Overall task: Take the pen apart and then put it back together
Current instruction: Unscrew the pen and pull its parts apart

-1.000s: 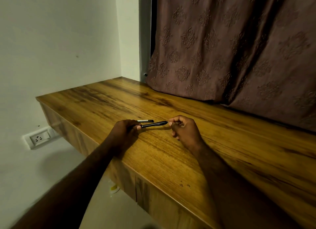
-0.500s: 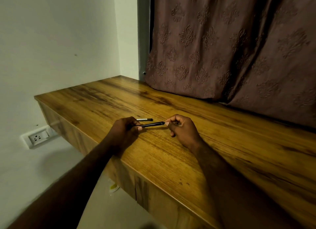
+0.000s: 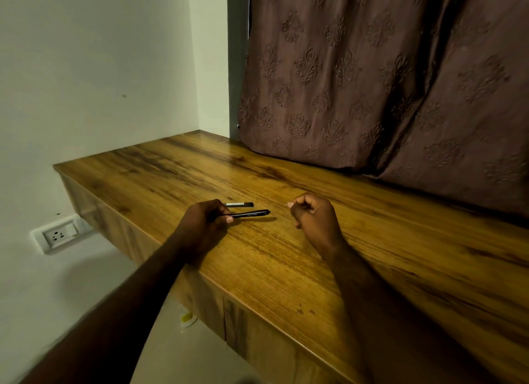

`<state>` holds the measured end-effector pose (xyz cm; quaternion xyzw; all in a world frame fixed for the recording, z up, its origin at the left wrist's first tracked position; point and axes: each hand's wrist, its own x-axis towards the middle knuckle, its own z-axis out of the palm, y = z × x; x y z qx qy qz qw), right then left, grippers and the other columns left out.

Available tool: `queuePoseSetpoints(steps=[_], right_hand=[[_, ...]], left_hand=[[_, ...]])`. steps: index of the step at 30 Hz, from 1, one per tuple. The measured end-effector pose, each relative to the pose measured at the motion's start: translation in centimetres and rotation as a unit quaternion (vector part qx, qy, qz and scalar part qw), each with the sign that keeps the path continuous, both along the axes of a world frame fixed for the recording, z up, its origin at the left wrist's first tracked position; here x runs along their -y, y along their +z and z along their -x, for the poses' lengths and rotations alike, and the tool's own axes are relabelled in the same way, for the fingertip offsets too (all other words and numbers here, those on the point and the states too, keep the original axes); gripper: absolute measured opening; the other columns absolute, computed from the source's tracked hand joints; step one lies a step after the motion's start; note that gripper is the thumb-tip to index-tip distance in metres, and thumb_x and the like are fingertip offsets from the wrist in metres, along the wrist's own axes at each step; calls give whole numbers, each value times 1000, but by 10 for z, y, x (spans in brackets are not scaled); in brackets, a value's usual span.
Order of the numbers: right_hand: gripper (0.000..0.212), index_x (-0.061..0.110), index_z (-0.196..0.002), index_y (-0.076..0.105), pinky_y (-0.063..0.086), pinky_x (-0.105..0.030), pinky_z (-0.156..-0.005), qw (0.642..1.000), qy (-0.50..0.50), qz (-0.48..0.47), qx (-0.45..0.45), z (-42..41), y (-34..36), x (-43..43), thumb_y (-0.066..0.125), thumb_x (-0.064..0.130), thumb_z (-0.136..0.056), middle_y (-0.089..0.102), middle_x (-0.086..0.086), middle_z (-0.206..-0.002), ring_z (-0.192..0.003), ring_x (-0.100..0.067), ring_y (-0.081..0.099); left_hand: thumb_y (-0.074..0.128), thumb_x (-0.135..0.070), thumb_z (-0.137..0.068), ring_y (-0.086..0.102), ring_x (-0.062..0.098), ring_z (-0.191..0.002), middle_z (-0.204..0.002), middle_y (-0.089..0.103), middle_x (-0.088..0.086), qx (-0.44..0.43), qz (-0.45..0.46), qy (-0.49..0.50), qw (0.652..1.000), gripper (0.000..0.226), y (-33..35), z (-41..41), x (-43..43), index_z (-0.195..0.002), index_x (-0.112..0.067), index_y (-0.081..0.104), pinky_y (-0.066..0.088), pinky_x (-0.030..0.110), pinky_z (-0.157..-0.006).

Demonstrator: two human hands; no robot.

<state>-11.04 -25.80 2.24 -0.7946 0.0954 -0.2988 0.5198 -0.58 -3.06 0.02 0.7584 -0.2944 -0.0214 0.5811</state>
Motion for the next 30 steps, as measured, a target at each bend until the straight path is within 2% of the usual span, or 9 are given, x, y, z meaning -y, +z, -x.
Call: queuePoseSetpoints(steps=[2, 4, 8, 13, 16, 19, 23, 27, 30], right_hand=[[18, 14, -69, 66, 43, -25, -58, 997, -34, 64, -2, 1, -1, 5, 67, 16, -86, 59, 11, -59, -56, -5, 52], [17, 15, -68, 67, 45, -24, -60, 993, -67, 98, -24, -1, -6, 16, 66, 18, -85, 65, 11, -64, -60, -1, 56], [17, 34, -59, 64, 58, -37, -76, 975, -102, 149, -126, -6, -14, 31, 60, 31, -75, 74, 10, -83, -81, -11, 69], [14, 31, -73, 76, 54, -40, -87, 955, -99, 221, -168, -7, -14, 31, 67, 25, -81, 75, 15, -87, -84, -8, 67], [10, 29, -78, 78, 56, -37, -84, 959, -85, 210, -168, -8, -15, 35, 71, 23, -81, 75, 15, -87, -83, -5, 67], [4, 27, -81, 78, 56, -38, -84, 960, -72, 205, -175, -8, -14, 36, 74, 27, -80, 76, 12, -90, -86, -6, 68], [4, 26, -84, 78, 55, -39, -87, 966, -56, 184, -174, -8, -15, 39, 76, 27, -80, 76, 10, -94, -91, -8, 68], [4, 27, -83, 77, 55, -40, -89, 969, -47, 170, -175, -6, -15, 40, 76, 26, -80, 75, 11, -95, -91, -7, 67], [4, 27, -83, 77, 55, -40, -90, 970, -40, 165, -173, -6, -15, 40, 75, 25, -81, 75, 11, -95, -92, -7, 67]], left_hand=[[78, -32, -65, 59, 23, -71, -75, 66, 12, -19, -3, -6, 1000, 23, 1, -1, -2, -76, -15, 68, 48, 43, -66], [81, -30, -63, 62, 27, -79, -82, 67, 17, -22, -5, -4, 1000, 19, 2, 0, 1, -73, -20, 69, 52, 49, -75], [74, -18, -78, 57, 9, -72, -77, 63, -4, 68, -92, 54, 992, 11, 5, 5, 7, -81, -22, 64, 44, 15, -65], [76, -21, -76, 61, 15, -75, -80, 66, -1, 48, -94, 51, 993, 18, 3, 2, 8, -88, -11, 67, 46, 21, -65], [84, -28, -58, 67, 36, -83, -81, 70, 12, -21, -25, 13, 999, 22, 3, 0, 7, -73, -18, 71, 56, 46, -80], [85, -33, -44, 64, 49, -90, -84, 70, 20, -48, 9, 8, 999, 25, -3, -6, 6, -65, -23, 73, 50, 65, -83], [90, -35, -39, 65, 45, -92, -83, 71, 16, -70, 31, -6, 997, 34, -3, -4, 6, -64, -22, 72, 50, 63, -86], [83, -27, -66, 64, 27, -79, -78, 67, 3, -13, -54, 19, 998, 21, 4, 4, 10, -77, -19, 67, 52, 28, -72], [86, -31, -49, 66, 36, -83, -80, 71, 13, -50, 2, -5, 999, 25, 4, 2, 8, -68, -20, 75, 51, 44, -78]])
